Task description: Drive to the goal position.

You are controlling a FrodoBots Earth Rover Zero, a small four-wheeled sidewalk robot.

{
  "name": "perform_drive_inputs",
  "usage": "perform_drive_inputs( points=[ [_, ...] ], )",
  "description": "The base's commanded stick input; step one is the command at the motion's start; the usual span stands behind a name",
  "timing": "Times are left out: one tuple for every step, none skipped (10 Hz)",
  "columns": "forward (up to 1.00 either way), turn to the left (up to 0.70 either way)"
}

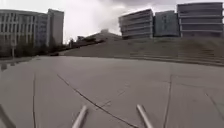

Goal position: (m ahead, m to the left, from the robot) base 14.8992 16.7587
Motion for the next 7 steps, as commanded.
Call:
perform_drive_inputs(
  points=[
    [1.0, 0.0],
    [1.0, 0.0],
    [1.0, 0.0],
    [1.0, 0.0],
    [1.0, 0.0],
    [1.0, 0.0],
    [1.0, 0.0]
  ],
)
